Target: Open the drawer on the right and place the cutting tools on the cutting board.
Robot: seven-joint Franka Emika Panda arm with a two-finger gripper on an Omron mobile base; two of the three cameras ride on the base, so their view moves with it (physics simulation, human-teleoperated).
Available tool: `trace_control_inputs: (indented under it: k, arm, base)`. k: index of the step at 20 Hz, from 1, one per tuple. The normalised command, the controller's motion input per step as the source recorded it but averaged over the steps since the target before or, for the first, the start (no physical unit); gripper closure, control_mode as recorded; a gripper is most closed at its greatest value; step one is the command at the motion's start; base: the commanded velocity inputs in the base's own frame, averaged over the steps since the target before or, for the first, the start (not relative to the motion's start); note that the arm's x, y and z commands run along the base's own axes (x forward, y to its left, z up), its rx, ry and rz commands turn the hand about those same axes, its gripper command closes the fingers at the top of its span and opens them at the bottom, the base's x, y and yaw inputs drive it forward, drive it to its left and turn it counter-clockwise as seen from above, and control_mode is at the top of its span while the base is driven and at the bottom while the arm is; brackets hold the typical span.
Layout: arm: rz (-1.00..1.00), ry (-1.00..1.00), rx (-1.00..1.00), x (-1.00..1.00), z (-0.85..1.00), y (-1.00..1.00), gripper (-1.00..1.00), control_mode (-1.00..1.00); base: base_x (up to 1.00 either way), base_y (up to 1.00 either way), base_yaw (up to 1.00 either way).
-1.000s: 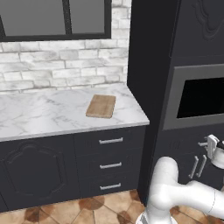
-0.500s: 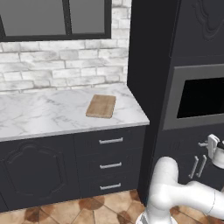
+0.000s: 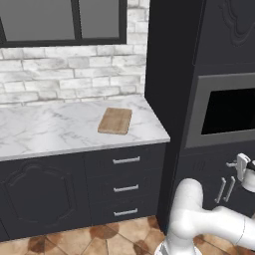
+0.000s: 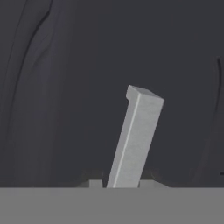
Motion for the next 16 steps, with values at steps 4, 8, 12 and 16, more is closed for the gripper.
trace_control_inputs:
  k: [4,8,12,16]
  arm:
    - [0.00,0.00,0.00,-0.30,-0.14,0.00,1.00,-1.00]
    - [0.00,0.00,0.00,-0.49,-0.18,-0.05,1.00,-1.00]
    - [0.00,0.00,0.00,-0.55,-0.24,-0.08,1.00,-1.00]
    - [0.00,0.00,0.00,-0.55,-0.28,-0.10,1.00,-1.00]
  base:
    - [0.00,0.00,0.00]
    - [0.00,0.00,0.00]
    - [0.00,0.00,0.00]
    - [0.00,0.00,0.00]
